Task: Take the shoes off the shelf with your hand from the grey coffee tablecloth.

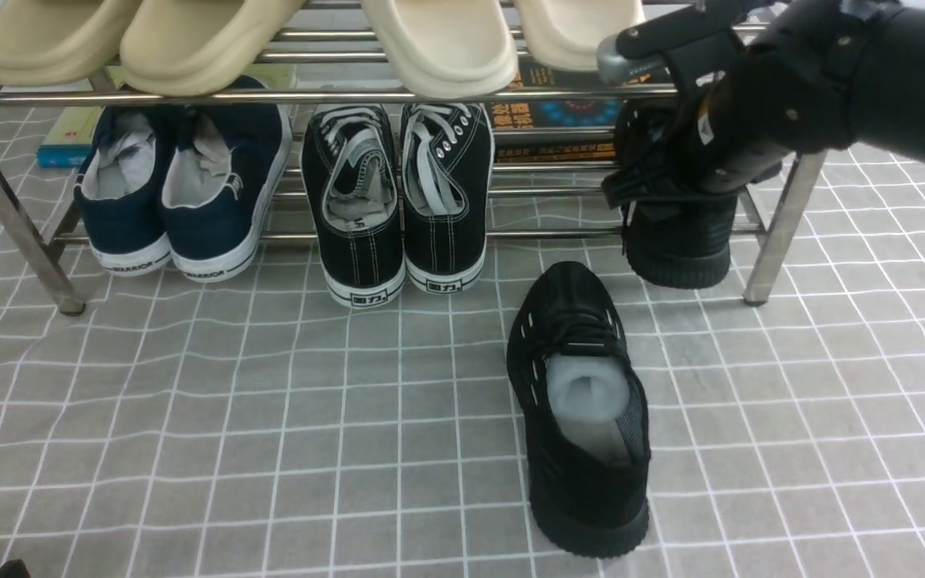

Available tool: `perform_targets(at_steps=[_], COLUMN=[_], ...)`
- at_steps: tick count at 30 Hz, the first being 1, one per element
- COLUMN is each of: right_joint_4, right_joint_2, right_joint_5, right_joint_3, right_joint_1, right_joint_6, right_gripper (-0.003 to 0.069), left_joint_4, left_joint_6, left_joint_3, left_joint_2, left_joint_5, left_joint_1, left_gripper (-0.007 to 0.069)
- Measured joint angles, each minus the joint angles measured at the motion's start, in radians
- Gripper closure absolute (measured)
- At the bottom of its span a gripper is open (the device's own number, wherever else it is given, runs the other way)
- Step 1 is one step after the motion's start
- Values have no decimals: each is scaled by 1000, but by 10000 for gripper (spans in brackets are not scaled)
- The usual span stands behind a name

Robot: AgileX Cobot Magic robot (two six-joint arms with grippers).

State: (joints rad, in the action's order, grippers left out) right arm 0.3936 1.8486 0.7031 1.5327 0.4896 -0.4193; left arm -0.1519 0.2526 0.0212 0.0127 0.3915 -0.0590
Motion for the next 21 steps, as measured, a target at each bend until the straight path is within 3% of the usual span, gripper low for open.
perform_targets(at_steps=[3, 6, 8, 11, 13, 21], right_joint_4=[14, 23, 26, 19, 12, -109], right_joint_2=[35, 64, 74, 76, 59, -148], right_joint_5=[-15, -24, -23, -20, 6, 310], right_joint_3=[0, 0, 0, 0, 0, -36], right_joint_1=[-1, -1, -3, -1, 7, 83], right_joint_6=[3, 7, 8, 14, 26, 123], right_gripper=[181, 243, 344, 561, 639, 655], left_joint_4=[0, 0, 0, 0, 0, 0], left_joint_6=[0, 0, 0, 0, 0, 0], left_joint_3=[0, 0, 0, 0, 0, 0], left_joint_2=[0, 0, 0, 0, 0, 0], left_joint_5=[0, 0, 0, 0, 0, 0], left_joint_1=[0, 0, 0, 0, 0, 0], left_gripper=[384, 384, 384, 384, 384, 384])
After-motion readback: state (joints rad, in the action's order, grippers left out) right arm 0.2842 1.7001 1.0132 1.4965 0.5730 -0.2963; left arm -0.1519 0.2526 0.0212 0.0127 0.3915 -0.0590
